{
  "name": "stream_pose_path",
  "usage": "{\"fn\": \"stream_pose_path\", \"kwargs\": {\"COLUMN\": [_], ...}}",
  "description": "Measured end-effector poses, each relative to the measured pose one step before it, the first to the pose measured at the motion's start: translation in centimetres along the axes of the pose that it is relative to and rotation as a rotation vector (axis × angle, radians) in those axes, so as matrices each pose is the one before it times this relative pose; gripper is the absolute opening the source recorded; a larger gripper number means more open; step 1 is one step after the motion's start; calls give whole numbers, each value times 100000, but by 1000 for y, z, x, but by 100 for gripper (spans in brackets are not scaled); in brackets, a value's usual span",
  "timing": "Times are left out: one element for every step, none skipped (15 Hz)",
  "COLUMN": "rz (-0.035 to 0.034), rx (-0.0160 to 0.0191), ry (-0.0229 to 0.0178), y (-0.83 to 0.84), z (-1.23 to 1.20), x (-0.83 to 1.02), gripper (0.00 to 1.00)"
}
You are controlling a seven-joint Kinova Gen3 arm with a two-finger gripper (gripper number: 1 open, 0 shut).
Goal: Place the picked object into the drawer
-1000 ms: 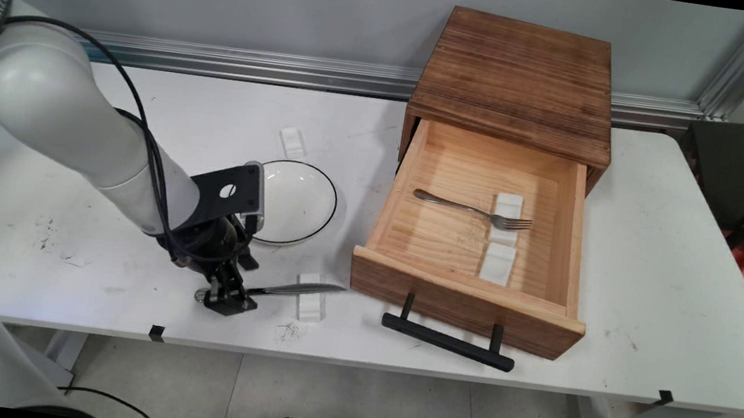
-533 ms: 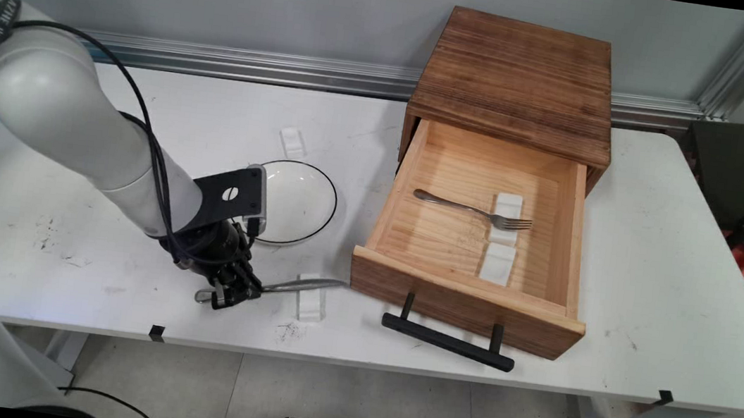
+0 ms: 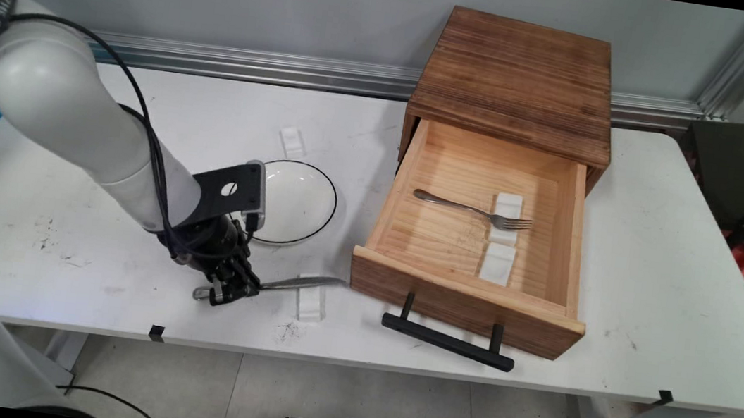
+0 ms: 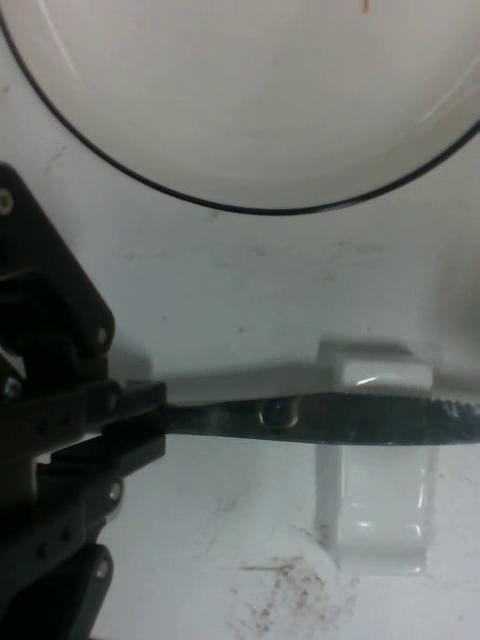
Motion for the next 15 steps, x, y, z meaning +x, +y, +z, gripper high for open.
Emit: {"fn": "stream_pose_path", "kwargs": {"rz": [117,144,175,315,143,134,238,231,133,199,66,-163,25,194,300], "rx": [-326,-289,-351,-558,-424,-312,-383,-394,-321,-404,-531,-305,-333,-316,-117], "ry": [-216,-302,-307,-565,-462,-240,-248,-216,-35,-63,-224,-197,-102,-232,-211], "y": [-78,-52,-70,-119,-67,-64,-56,-82,-46,-119,-141,-148,-143,-201,-260], "z": [-323,-331,-385,-621,-758,-606,-631,-843,-527,-864,-1020,-1078,-961,-1095,-1118], "x": [7,-27,-56,-97,-187,-109,-103,-95,-51,-33,30,161,272,374,437], "gripper": [0,0,0,0,0,0,0,0,0,0,0,0,0,0,0]}}
